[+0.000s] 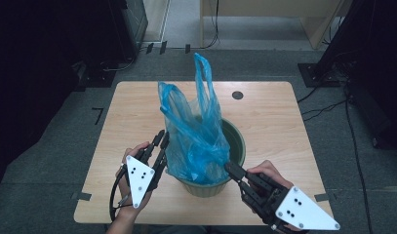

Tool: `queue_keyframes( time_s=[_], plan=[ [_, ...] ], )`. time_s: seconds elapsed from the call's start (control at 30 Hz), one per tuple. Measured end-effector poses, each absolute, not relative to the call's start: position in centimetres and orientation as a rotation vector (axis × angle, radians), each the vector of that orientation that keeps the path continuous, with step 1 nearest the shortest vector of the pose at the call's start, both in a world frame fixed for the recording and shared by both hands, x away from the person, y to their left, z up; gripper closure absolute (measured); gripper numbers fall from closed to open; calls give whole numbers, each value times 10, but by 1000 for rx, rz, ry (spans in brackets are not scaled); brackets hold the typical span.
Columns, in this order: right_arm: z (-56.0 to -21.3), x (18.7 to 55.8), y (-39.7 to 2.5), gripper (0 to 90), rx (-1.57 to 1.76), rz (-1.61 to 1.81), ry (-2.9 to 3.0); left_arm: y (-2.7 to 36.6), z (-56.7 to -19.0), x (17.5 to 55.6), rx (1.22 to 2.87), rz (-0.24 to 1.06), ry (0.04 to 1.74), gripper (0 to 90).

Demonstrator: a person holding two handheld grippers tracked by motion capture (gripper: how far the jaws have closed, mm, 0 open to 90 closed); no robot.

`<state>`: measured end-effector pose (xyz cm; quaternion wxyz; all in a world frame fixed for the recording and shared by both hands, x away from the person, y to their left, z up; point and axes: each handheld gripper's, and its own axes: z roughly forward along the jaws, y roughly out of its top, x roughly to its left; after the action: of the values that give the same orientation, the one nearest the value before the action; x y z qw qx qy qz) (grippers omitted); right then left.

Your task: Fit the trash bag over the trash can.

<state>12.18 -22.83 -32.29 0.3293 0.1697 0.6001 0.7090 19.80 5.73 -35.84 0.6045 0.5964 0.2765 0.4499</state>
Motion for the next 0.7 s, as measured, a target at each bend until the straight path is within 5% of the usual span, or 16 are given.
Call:
queue_keyframes(
  time_s=[0.13,0.33,0.7],
  plan=[
    [-333,116,-221,900,389,1809,1651,72,-349,200,1317,866,650,616],
    [-353,115,-204,900,319,1707,1765,93,-340,199,1238,798,647,462],
    [-362,121,-198,900,357,1637,1814,109,-326,187,1188,687,555,406]
  ],
)
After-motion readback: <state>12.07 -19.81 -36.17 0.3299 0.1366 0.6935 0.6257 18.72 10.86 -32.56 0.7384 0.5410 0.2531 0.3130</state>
